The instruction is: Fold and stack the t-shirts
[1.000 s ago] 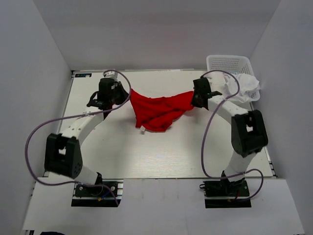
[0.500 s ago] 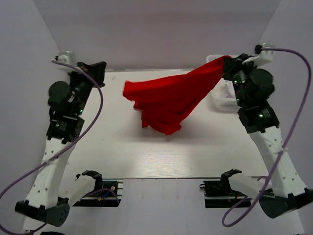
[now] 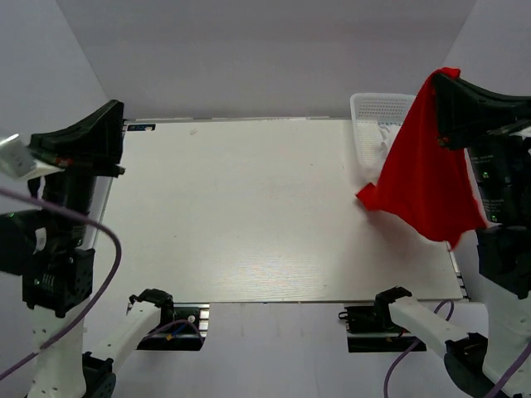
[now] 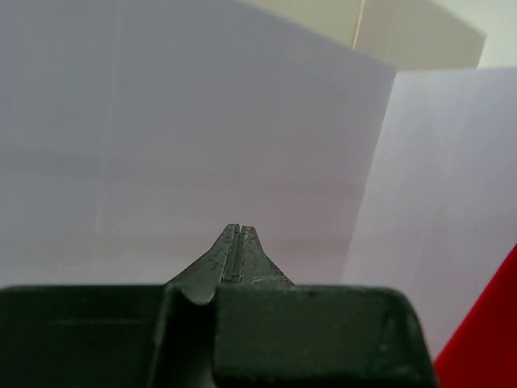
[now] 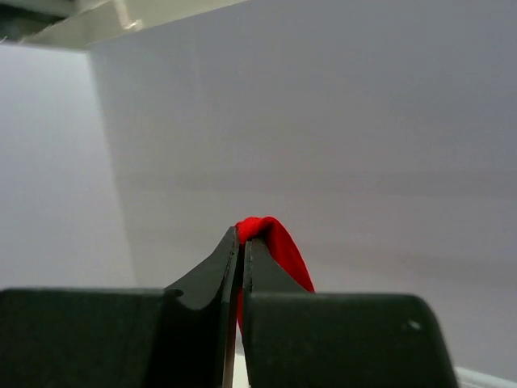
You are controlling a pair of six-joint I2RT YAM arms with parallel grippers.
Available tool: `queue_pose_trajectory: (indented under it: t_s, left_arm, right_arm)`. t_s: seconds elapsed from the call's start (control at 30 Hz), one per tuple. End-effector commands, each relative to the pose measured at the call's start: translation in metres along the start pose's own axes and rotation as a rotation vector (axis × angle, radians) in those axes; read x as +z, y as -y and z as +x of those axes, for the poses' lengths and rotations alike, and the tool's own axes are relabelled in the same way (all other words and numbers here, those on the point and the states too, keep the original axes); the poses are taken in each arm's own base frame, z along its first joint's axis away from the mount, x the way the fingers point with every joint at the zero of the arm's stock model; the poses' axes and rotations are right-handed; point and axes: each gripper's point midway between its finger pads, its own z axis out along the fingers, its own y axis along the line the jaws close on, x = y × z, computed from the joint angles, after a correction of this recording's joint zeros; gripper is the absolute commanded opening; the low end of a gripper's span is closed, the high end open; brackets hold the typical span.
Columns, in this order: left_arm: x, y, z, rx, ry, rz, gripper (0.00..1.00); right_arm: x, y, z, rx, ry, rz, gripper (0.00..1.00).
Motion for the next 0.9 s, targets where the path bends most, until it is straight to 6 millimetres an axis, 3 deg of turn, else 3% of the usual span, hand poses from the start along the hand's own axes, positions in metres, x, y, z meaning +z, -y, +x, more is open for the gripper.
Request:
queue_pose_trajectory:
  t_s: [0.0,0.03,0.1,0.13,0.2,0.23,0.27,0.3,0.37,0.4,0.43,0.47,0.5,0.53,0.6,0.63,0.67,0.7,0.73,0.77,0.8,0.87]
  left_arm:
    - [0.017,-0.025,0.089,-0.051,-0.231,-0.057,0.00]
    - [0.018,-0.029,0.100,-0.053,-0.254,-0.065,0.00]
    - [0.021,-0.035,0.121,-0.069,-0.296,-0.081,0.00]
    - [0.019,-0.042,0.132,-0.078,-0.314,-0.113,0.00]
    - [0.017,-0.056,0.150,-0.082,-0.347,-0.176,0.00]
    - [0.011,-0.071,0.171,-0.085,-0.383,-0.247,0.00]
    - [0.008,-0.079,0.178,-0.079,-0.393,-0.279,0.00]
    - [0.000,-0.087,0.191,-0.085,-0.428,-0.325,0.00]
    - [-0.015,-0.105,0.216,-0.086,-0.473,-0.428,0.00]
    - [-0.028,-0.116,0.235,-0.087,-0.528,-0.494,0.04]
    - [-0.035,-0.127,0.239,-0.098,-0.526,-0.571,0.15]
    - [-0.040,-0.133,0.249,-0.096,-0.541,-0.601,0.20]
    - [-0.051,-0.140,0.264,-0.093,-0.574,-0.637,0.25]
    - [-0.057,-0.145,0.274,-0.104,-0.595,-0.669,0.41]
    - [-0.068,-0.155,0.298,-0.103,-0.649,-0.707,0.63]
    - [-0.074,-0.157,0.309,-0.111,-0.681,-0.726,0.73]
    - [-0.079,-0.157,0.321,-0.114,-0.721,-0.724,0.98]
    - [-0.088,-0.154,0.339,-0.135,-0.770,-0.720,1.00]
    - [-0.096,-0.156,0.359,-0.143,-0.823,-0.730,1.00]
    - [-0.101,-0.154,0.373,-0.167,-0.857,-0.724,1.00]
    - [-0.114,-0.150,0.394,-0.197,-0.926,-0.710,1.00]
    - [-0.136,-0.147,0.431,-0.238,-1.049,-0.709,1.00]
  right_arm:
    - [0.022,-0.032,0.038,0.025,-0.123,-0.202,0.00]
    - [0.036,-0.049,0.070,0.057,-0.206,-0.321,0.00]
    - [0.044,-0.065,0.067,0.092,-0.217,-0.413,0.00]
    - [0.060,-0.085,0.090,0.161,-0.280,-0.543,0.00]
    - [0.076,-0.096,0.126,0.246,-0.361,-0.628,0.00]
    - [0.086,-0.100,0.151,0.302,-0.416,-0.657,0.00]
    - [0.091,-0.104,0.161,0.323,-0.427,-0.674,0.00]
    - [0.099,-0.113,0.188,0.368,-0.467,-0.691,0.00]
    - [0.110,-0.113,0.262,0.417,-0.582,-0.645,0.00]
    - [0.105,-0.130,0.286,0.444,-0.637,-0.656,0.00]
    - [0.111,-0.124,0.347,0.433,-0.717,-0.575,0.00]
    - [0.107,-0.128,0.371,0.438,-0.762,-0.558,0.00]
    - [0.095,-0.150,0.396,0.447,-0.833,-0.573,0.00]
    - [0.090,-0.149,0.457,0.422,-0.923,-0.517,0.00]
    - [0.072,-0.161,0.492,0.412,-1.044,-0.505,0.00]
    - [0.062,-0.163,0.519,0.389,-1.110,-0.493,0.07]
    - [0.051,-0.158,0.544,0.383,-1.167,-0.456,0.17]
    - [0.046,-0.152,0.553,0.370,-1.190,-0.415,0.49]
    - [0.049,-0.145,0.554,0.361,-1.167,-0.396,0.70]
    - [0.017,-0.131,0.575,0.350,-1.244,-0.328,0.81]
    - [0.021,-0.119,0.562,0.319,-1.212,-0.267,0.89]
    - [-0.017,-0.093,0.583,0.293,-1.264,-0.174,0.90]
